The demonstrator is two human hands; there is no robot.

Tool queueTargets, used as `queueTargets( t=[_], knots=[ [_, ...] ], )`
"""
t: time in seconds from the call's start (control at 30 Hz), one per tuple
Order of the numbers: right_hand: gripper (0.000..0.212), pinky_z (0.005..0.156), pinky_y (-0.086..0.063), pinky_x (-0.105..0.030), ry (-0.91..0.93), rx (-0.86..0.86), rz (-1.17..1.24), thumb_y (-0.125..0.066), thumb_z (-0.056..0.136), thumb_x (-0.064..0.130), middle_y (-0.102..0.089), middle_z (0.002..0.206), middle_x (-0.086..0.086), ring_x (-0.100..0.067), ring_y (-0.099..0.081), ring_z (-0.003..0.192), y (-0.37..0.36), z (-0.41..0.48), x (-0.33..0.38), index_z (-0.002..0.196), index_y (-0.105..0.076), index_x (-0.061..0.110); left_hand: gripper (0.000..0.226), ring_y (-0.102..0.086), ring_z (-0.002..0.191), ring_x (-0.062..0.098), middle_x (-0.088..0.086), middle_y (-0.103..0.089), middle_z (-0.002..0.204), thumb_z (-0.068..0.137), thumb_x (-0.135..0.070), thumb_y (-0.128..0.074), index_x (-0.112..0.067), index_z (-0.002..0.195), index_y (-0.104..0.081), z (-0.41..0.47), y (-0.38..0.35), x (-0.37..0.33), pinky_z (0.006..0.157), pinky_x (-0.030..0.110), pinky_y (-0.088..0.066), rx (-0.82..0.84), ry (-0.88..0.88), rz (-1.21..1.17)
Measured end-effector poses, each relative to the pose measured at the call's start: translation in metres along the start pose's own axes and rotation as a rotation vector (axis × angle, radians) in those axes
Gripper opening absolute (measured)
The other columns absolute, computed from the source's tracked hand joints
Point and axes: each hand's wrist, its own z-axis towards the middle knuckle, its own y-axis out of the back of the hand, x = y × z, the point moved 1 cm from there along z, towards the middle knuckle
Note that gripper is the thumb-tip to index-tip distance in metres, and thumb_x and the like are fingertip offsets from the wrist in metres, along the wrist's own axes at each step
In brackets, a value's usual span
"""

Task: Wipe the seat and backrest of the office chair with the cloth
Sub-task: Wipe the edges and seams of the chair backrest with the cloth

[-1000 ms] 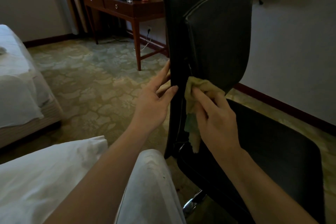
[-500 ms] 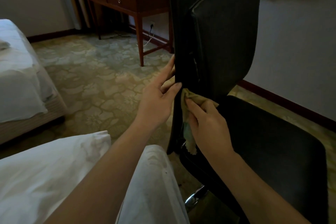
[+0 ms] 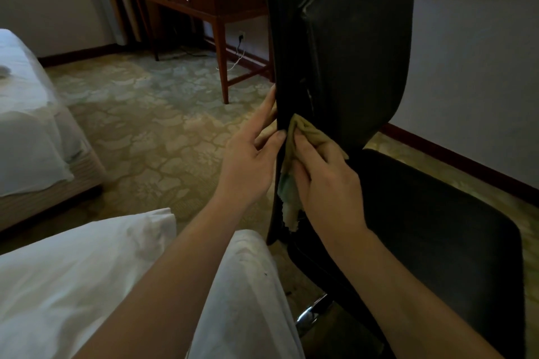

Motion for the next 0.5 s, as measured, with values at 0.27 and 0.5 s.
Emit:
queueTargets(
  t=[0.27,0.5],
  knots=[
    [0.041,0.056,-0.06,-0.041,-0.019,0.035,-0.037,-0.07,0.09,0.012,-0.066,0.098,-0.013,-0.025,-0.066,0.071,-0.014,-0.03,-0.011,0.131,-0.063,0.013,0.063,-0.05,0.136,0.002,-0.01,-0.053,0.149,0.104,-0.004,-0.052,-0.051,0.143,-0.037,-0.002,-0.002,-0.002,0.111,0.039,-0.048,-0.026,0.007,0.019],
    [0.043,0.076,-0.053,-0.026,-0.069,-0.124,0.119,-0.061,0.098,0.017,-0.061,0.121,-0.011,-0.017,-0.06,0.098,0.012,-0.031,-0.008,0.141,-0.057,0.015,0.062,-0.049,0.133,-0.008,-0.011,-0.053,0.148,0.104,-0.001,-0.049,-0.038,0.152,-0.035,-0.004,-0.005,-0.001,0.108,0.027,-0.048,-0.031,-0.013,0.024]
  ],
)
